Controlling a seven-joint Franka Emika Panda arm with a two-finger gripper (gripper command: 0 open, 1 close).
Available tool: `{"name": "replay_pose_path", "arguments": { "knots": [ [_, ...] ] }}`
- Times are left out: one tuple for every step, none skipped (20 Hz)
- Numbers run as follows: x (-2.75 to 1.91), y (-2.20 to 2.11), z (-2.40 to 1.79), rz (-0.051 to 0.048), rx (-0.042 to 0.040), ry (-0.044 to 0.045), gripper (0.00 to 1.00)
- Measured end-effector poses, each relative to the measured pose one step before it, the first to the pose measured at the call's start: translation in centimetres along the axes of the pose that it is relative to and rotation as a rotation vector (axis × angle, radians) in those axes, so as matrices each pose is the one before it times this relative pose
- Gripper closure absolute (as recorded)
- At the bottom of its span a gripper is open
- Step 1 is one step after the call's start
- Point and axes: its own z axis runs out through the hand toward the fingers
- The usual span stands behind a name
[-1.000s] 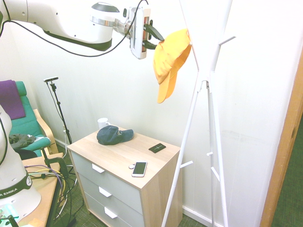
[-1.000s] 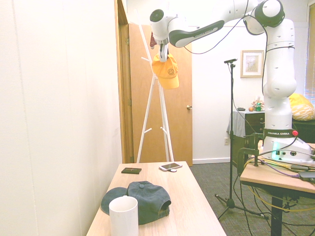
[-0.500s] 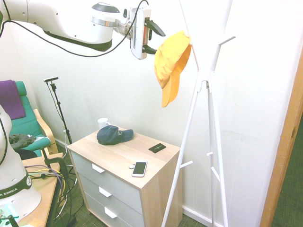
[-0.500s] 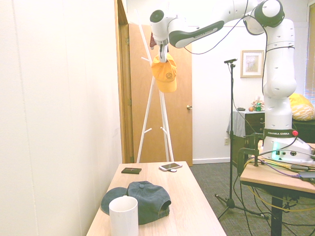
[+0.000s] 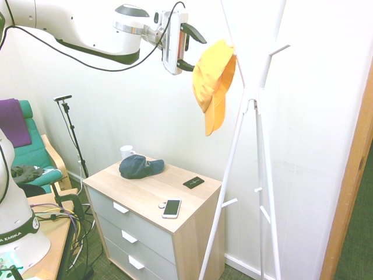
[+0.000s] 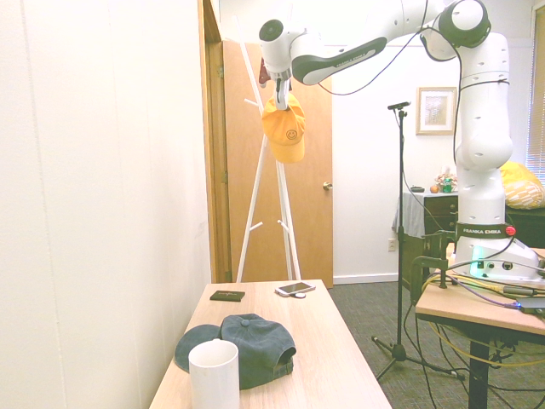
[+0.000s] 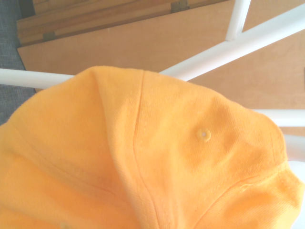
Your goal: Hang the cap
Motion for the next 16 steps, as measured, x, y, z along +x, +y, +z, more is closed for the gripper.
{"name": "replay_pose_path", "arguments": {
  "knots": [
    [-0.003, -0.003, -0.001, 0.00002, 0.00019, -0.00028, 0.0],
    [-0.009, -0.005, -0.002, 0.0001, 0.00057, -0.00087, 0.0],
    [-0.019, -0.016, -0.016, 0.00036, 0.00216, -0.00199, 0.0],
    [-0.027, -0.034, -0.027, 0.00181, 0.00481, -0.00338, 0.0],
    [-0.044, -0.068, -0.055, 0.00387, 0.00935, -0.00578, 0.0],
    [-0.07, -0.086, -0.093, 0.0059, 0.01586, -0.01048, 0.0],
    [-0.062, -0.055, -0.129, 0.00719, 0.0208, -0.01366, 0.0],
    [0.017, -0.001, -0.152, 0.00911, 0.02359, -0.01189, 0.0],
    [0.167, 0.099, -0.159, 0.01288, 0.02403, -0.00776, 0.0],
    [0.209, 0.214, -0.097, 0.01209, 0.0188, -0.00735, 0.0],
    [0.17, 0.227, -0.004, 0.00984, 0.01268, -0.00609, 0.0],
    [0.098, 0.153, 0.053, 0.00752, 0.0087, -0.00552, 0.0],
    [0.012, 0.029, 0.071, 0.00642, 0.00967, -0.00832, 0.0],
    [-0.042, -0.049, 0.097, 0.00584, 0.01105, -0.0113, 0.0],
    [-0.104, -0.143, 0.095, 0.00668, 0.01788, -0.01752, 0.0],
    [-0.266, -0.31, 0.068, 0.01108, 0.03381, -0.03681, 0.0]
  ]
}}
